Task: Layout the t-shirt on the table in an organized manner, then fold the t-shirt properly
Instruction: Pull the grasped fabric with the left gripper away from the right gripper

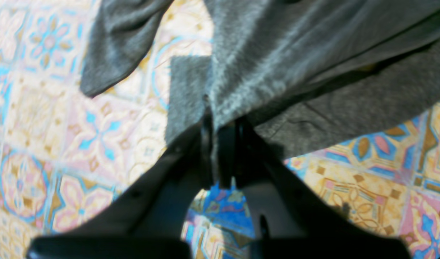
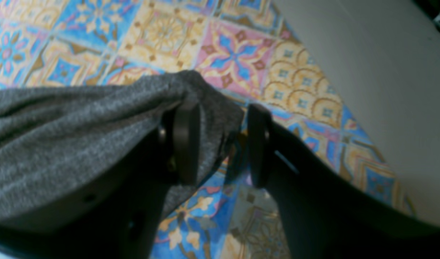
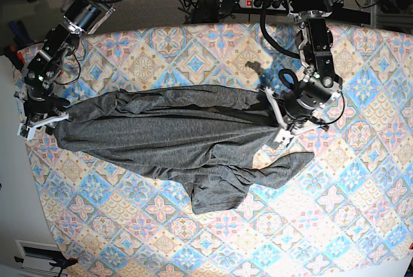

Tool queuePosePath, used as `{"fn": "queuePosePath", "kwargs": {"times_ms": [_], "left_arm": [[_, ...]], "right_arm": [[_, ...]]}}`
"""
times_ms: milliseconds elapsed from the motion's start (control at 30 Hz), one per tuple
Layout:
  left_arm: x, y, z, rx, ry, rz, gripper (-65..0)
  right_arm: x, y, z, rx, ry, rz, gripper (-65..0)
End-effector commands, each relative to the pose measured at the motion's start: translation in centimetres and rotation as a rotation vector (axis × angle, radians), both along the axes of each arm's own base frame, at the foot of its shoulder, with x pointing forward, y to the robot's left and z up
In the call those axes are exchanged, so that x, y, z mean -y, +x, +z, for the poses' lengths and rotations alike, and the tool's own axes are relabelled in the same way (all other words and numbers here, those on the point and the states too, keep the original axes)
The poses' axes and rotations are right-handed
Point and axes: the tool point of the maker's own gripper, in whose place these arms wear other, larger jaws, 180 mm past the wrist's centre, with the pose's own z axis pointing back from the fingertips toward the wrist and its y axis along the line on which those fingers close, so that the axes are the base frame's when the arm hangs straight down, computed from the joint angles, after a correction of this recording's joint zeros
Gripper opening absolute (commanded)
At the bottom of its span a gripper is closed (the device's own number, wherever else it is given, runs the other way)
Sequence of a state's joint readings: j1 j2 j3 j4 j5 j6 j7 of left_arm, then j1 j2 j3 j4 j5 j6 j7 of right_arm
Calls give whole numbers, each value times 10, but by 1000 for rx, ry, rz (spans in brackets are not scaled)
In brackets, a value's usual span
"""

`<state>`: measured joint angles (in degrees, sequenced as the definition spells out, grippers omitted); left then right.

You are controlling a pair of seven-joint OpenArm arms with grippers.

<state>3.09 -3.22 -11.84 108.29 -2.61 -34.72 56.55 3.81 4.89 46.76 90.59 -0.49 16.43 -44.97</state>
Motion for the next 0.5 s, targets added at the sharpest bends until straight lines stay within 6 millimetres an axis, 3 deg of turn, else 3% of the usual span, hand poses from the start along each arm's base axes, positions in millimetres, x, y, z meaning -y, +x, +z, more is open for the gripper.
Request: {"fn": "queuePosePath", "kwargs": {"times_ms": [0,133,300,467], "left_arm": [[-3,5,11,43,-6,8,-650],[-14,-3,4,20,1,38,-650],[-28,-13,-3,-3,42,41,-650],[-38,-21,-7,-20,63,48,-650]], "right_arm": [[1,12,22,65,-36,39,-437],[-16,18,19,54,-39,160,-436],[-26,13,-18,-13,36,215,-435],[-19,6,-47,27,117,163,-434]]}}
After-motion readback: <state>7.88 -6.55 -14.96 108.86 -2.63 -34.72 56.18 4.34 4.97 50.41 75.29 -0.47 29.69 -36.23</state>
